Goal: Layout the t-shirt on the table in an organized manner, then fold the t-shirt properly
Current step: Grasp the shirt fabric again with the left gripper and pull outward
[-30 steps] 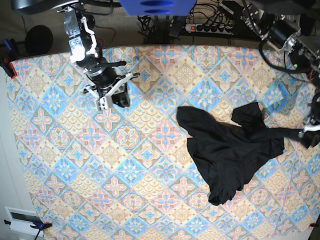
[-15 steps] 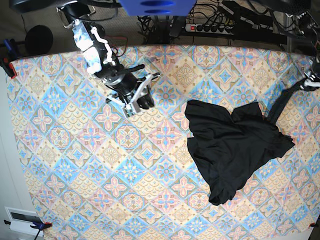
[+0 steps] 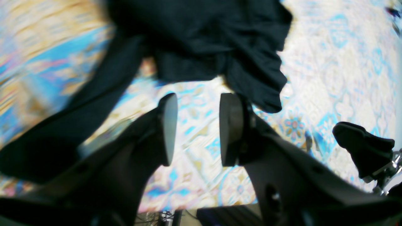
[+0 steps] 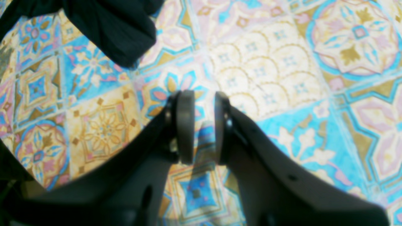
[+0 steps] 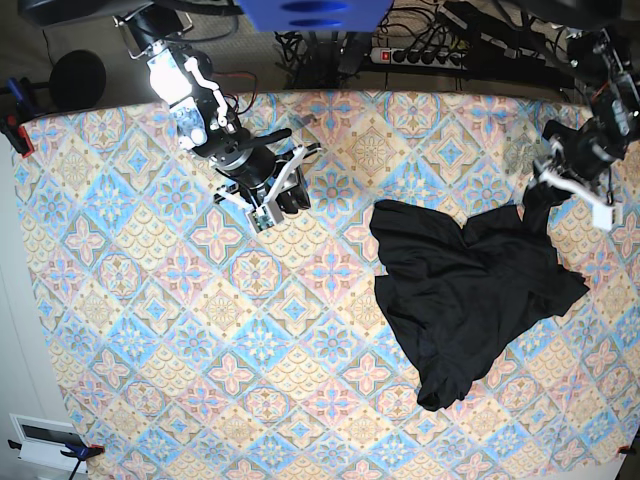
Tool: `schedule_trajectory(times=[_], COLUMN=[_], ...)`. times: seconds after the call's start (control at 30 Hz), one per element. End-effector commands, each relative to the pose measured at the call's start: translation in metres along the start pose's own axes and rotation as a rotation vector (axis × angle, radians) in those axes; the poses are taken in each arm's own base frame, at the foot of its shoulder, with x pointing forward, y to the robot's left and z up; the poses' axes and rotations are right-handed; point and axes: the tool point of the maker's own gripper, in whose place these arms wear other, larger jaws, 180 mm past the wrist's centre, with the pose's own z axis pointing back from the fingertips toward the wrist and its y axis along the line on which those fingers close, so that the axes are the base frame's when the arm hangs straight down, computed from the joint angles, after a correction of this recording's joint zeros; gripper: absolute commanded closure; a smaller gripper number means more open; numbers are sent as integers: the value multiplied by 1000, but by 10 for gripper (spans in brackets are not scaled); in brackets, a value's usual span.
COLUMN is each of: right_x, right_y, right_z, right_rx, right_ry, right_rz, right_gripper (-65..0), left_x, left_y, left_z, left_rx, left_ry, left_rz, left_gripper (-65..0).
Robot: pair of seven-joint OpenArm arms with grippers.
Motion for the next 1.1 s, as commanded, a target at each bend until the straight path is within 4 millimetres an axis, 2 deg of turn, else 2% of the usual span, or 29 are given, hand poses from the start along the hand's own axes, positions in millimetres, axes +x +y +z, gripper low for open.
schedule_trajectory(times=[0.0,0.1,0.3,0.53,0.63,0.73,0.77,0.9,0.97,1.07], right_x=[17,17,17,18,19,20,20,20,19,21], right_y=[0,1,0,-6,-11,-11,-11,-11,-12,-12], right_z=[2,3,4,5,6,6,6,5,5,4], right_rx=[3,4,0,-15,-27,-27,-27,-29,-30,-30], right_ry=[-54,-56,-56,-60,-65,-66,-66,-66,-63,-66], right_rz=[7,6,7,2,-3,-2,-2,-2,-3,-1], right_gripper=[-112,-112,-112,-112,-112,-112,-112,-112,-112,-112], left_x=[9,-1,-34,-62,-71,-79,-79,-54,-39,1], left_y=[-21,-41,-79,-88,-87,-96,-97,-106,-93,-85], left_z=[-8,-39,-108,-145,-154,-161,-161,-164,-158,-137], left_rx=[-58,-57,-64,-54,-45,-61,-65,-101,-77,-72], left_ry=[-19,16,156,267,307,344,347,264,224,102], left_rz=[-40,-76,-120,-91,-92,-121,-131,-168,-171,-152], left_gripper=[-222,-222,-224,-224,-222,-206,-175,0,0,0])
